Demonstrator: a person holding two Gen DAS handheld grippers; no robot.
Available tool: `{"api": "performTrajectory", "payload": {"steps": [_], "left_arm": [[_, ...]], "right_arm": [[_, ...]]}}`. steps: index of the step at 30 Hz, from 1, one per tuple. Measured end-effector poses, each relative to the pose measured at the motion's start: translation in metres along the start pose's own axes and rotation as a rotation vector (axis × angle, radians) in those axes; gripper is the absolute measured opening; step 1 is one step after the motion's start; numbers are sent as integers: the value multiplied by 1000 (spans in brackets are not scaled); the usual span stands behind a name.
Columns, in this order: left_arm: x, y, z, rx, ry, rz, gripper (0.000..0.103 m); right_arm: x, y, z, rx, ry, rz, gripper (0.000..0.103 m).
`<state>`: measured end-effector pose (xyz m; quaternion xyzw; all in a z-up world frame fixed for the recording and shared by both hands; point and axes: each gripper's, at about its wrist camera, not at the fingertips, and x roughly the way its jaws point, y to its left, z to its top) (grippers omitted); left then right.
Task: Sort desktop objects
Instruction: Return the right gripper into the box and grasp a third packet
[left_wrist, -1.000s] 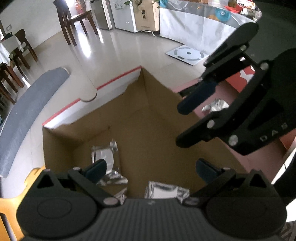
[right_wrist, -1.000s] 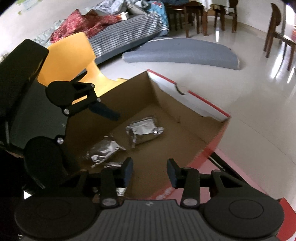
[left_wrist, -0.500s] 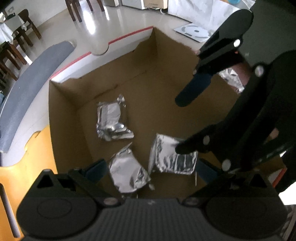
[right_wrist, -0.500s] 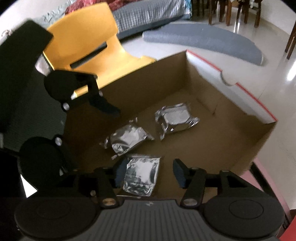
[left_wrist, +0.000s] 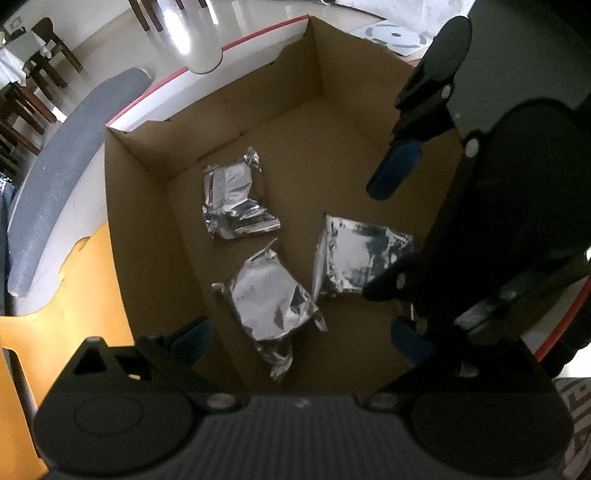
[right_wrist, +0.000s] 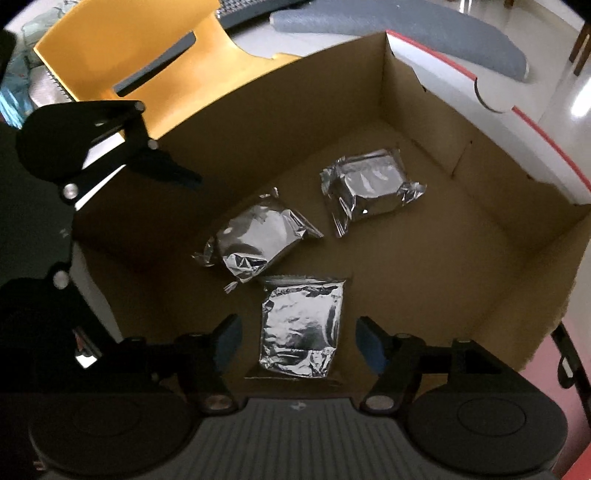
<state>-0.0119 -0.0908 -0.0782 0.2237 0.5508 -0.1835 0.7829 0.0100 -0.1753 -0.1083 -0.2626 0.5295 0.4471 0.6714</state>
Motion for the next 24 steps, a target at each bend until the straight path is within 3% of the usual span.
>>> {"api": "performTrajectory", "payload": {"steps": [8, 24], "left_arm": [[3, 8, -6, -38, 16, -5, 103], [7, 4, -6, 4, 36, 68, 103]], "right_arm": [[14, 0, 7, 59, 59, -19, 70], [37, -4, 11, 108, 147, -40, 74]]}}
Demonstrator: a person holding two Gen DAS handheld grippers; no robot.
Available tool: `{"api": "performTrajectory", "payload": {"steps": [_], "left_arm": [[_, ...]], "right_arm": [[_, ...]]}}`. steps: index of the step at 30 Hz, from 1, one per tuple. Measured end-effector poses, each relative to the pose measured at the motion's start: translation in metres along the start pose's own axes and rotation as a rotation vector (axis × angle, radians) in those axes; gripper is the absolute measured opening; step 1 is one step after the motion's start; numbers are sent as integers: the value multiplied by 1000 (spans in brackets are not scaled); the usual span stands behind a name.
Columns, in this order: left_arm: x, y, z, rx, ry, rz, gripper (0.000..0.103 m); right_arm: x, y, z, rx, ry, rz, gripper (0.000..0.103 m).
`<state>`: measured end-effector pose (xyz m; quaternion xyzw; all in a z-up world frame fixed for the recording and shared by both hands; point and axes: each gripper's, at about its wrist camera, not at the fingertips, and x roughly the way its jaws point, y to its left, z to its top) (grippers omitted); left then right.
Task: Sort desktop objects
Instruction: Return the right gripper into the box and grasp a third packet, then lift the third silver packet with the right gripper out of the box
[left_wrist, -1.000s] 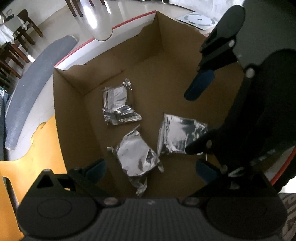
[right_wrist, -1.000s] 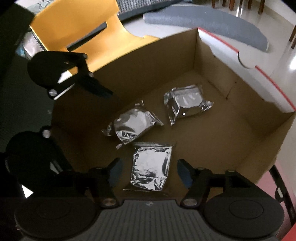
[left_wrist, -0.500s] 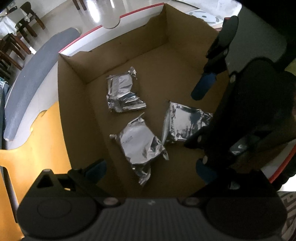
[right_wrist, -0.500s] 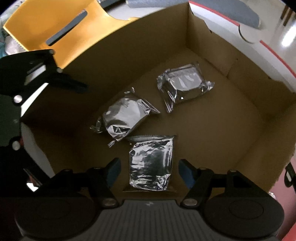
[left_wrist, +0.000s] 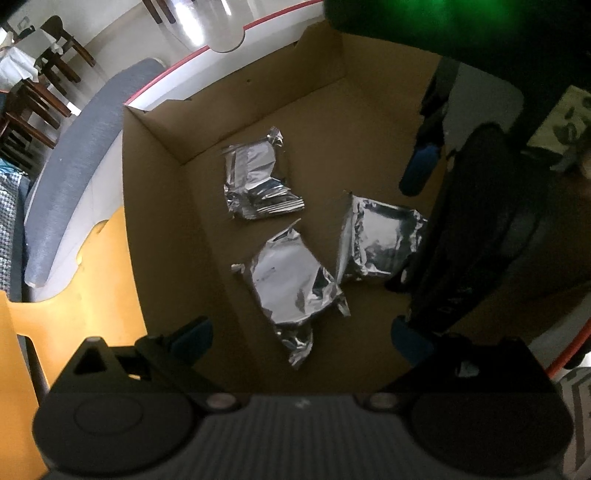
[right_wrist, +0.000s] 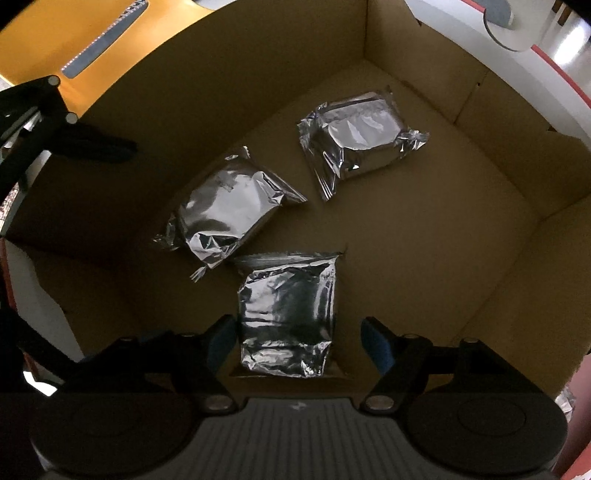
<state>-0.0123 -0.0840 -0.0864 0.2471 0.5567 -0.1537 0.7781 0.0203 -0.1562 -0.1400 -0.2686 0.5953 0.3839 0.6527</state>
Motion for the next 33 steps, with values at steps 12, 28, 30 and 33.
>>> {"api": "performTrajectory", "payload": {"steps": [12, 28, 30, 33], "left_arm": [[2, -1, 3, -17, -3, -18, 103], [-17, 18, 20, -164, -97, 15, 103], [-19, 19, 23, -173, -109, 18, 103], [-22, 19, 27, -178, -125, 26, 103]], "right_arm": [[-6, -8, 0, -2, -41, 5, 58], [-78, -24, 1, 109, -272, 20, 58], [-83, -28, 3, 125, -289, 22, 58], [-88, -30, 3, 137, -308, 20, 58]]}}
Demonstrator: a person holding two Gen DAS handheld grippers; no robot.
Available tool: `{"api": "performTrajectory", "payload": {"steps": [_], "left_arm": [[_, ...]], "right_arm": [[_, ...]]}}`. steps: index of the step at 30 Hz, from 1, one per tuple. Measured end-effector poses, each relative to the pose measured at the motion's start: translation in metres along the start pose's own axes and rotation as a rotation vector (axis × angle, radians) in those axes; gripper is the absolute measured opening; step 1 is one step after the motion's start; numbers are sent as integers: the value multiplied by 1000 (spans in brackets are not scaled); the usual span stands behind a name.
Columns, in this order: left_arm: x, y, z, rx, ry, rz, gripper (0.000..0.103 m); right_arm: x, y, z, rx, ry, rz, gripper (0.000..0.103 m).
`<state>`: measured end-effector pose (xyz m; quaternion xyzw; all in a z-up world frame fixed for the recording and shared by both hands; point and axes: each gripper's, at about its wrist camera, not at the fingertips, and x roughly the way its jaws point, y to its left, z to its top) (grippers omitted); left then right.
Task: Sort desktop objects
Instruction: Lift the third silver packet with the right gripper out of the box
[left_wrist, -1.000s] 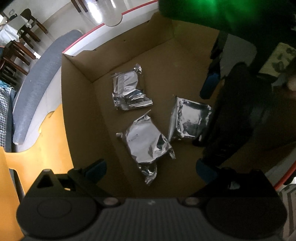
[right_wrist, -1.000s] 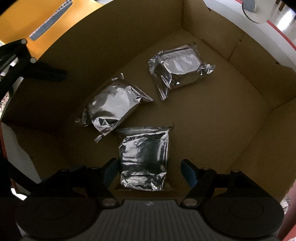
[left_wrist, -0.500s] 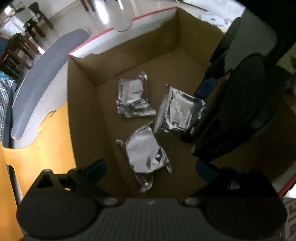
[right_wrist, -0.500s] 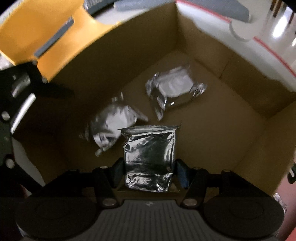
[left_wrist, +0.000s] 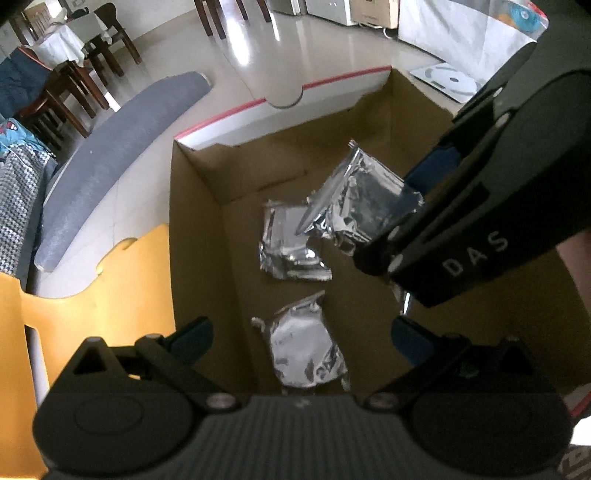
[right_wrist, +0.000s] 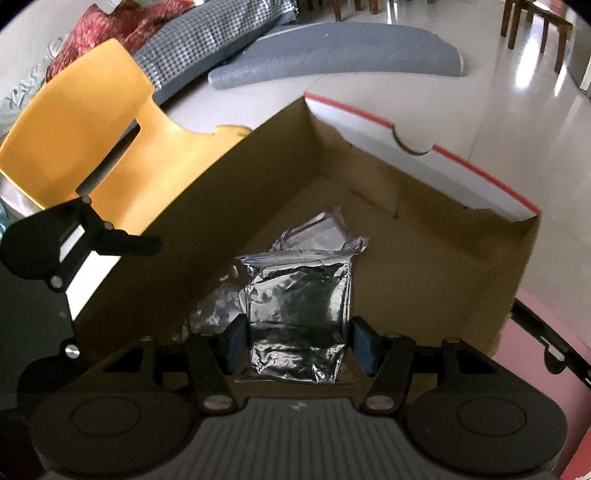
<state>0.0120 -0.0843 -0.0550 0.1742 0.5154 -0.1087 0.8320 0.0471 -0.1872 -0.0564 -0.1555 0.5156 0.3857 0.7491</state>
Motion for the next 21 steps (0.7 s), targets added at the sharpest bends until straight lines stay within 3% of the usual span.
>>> {"api": "performTrajectory", "payload": {"steps": [21], "left_arm": [[-19, -11, 30, -30, -99, -5, 103]], "right_arm": [[-25, -18, 6, 80, -106, -17, 58]]}}
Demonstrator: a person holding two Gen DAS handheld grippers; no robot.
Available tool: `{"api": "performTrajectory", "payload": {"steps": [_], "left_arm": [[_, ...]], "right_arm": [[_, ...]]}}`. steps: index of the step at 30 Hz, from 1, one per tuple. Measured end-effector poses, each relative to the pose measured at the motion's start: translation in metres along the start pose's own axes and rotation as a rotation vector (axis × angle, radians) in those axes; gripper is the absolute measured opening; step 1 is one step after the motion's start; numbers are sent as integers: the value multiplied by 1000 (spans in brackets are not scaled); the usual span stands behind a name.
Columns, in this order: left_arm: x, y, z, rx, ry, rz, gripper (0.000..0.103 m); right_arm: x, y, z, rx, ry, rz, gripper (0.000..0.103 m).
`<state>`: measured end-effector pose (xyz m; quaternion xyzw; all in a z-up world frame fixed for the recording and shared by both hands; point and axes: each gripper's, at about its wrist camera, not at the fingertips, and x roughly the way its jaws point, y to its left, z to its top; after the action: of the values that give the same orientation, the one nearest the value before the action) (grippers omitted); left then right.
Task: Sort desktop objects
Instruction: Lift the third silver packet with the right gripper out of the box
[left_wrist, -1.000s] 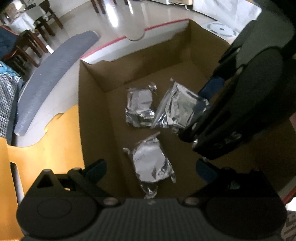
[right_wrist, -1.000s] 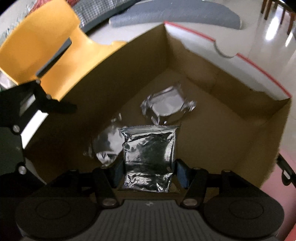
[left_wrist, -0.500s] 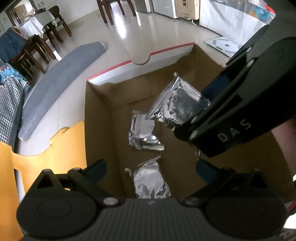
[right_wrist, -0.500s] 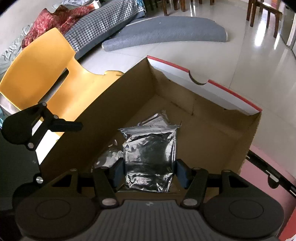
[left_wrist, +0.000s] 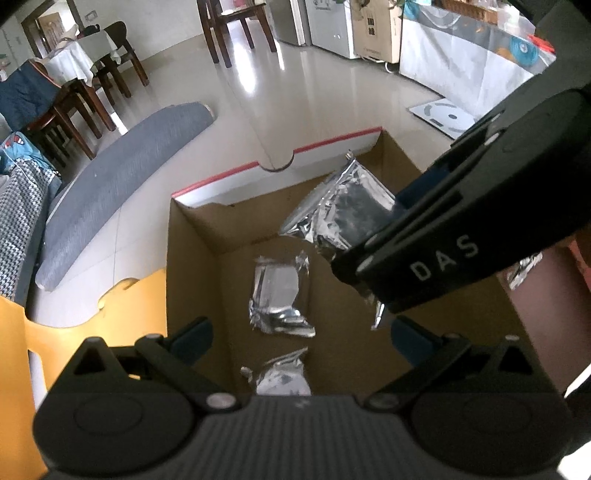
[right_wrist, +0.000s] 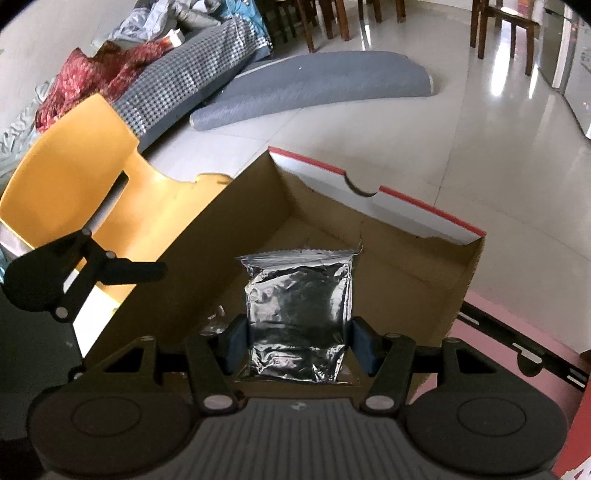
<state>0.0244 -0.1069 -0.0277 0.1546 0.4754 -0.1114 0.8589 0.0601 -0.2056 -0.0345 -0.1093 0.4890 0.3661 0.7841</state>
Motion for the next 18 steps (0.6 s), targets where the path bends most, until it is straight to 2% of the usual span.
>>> {"api": "performTrajectory", "payload": {"steps": [18], "left_arm": [[-2, -27, 26, 13, -37, -23, 103]], "right_arm": [[-27, -26, -4, 60, -55, -34, 58]]}}
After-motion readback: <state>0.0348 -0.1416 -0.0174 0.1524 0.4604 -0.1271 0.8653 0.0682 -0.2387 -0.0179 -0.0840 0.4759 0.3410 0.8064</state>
